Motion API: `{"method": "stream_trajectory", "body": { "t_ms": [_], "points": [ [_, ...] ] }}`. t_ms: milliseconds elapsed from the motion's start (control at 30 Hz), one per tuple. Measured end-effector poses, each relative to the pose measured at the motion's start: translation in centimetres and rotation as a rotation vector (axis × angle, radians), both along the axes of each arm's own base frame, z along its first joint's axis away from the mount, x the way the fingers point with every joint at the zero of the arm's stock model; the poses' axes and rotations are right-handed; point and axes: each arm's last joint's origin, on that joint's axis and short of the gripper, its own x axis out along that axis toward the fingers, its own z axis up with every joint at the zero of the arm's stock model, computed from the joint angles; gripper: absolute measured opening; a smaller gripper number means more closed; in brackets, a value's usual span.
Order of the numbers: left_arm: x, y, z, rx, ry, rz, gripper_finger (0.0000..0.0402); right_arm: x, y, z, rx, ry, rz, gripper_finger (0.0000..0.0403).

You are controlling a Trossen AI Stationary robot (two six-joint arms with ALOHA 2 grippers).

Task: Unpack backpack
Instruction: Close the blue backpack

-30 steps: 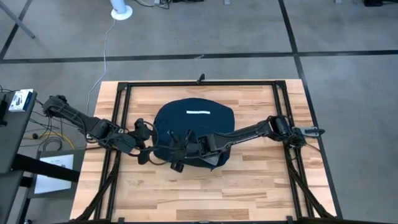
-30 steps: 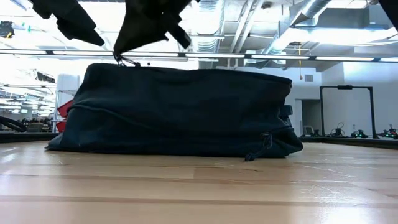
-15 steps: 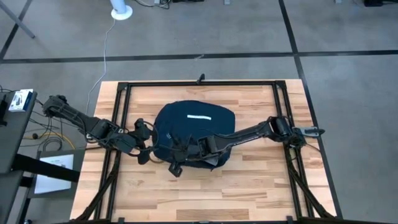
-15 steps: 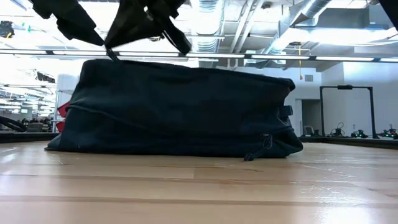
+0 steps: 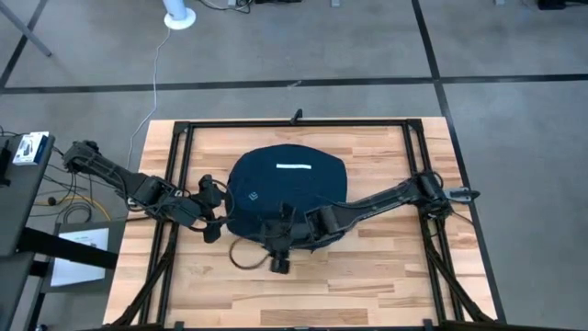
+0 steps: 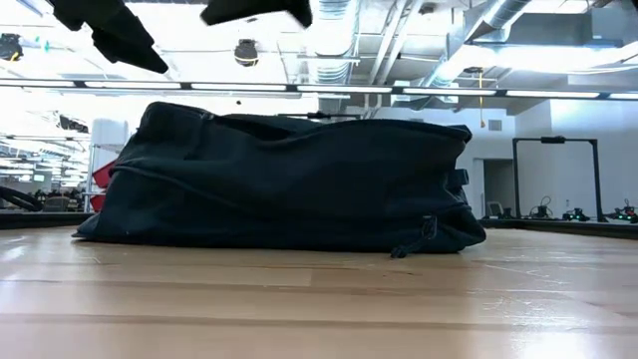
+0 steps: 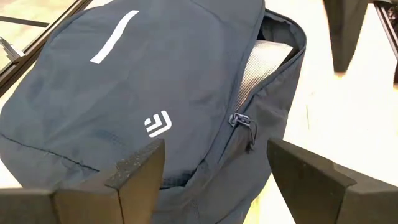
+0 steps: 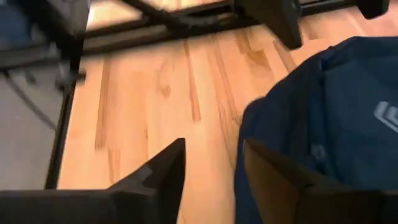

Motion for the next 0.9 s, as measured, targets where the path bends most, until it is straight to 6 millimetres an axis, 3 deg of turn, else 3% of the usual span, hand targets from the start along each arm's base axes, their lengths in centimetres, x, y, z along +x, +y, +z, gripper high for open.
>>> {"method": "stream_trajectory", "body": {
  "t_ms": [133,267,433,700,900],
  "points": [
    [0.0,0.0,0.0,0.001,0.001,-0.001,0.0269,-3.4,0.0,0.8,-0.167,0.197,-0.032,0.0184],
    [0.0,0.0,0.0,0.012,0.008,-0.007,0.0269,-6.3,0.3,-0.5,-0.370,0.450,-0.059,0.0183],
    [0.0,0.0,0.0,0.026,0.014,-0.019,0.0269,-7.3,1.5,-2.1,-0.463,0.580,-0.033,0.0188],
    [0.0,0.0,0.0,0.030,0.015,-0.022,0.0269,-7.8,1.2,-2.4,-0.490,0.641,-0.040,0.0236],
    [0.0,0.0,0.0,0.030,0.013,-0.022,0.0269,-8.4,0.1,-5.5,-0.524,0.740,-0.053,0.0249]
  ]
}}
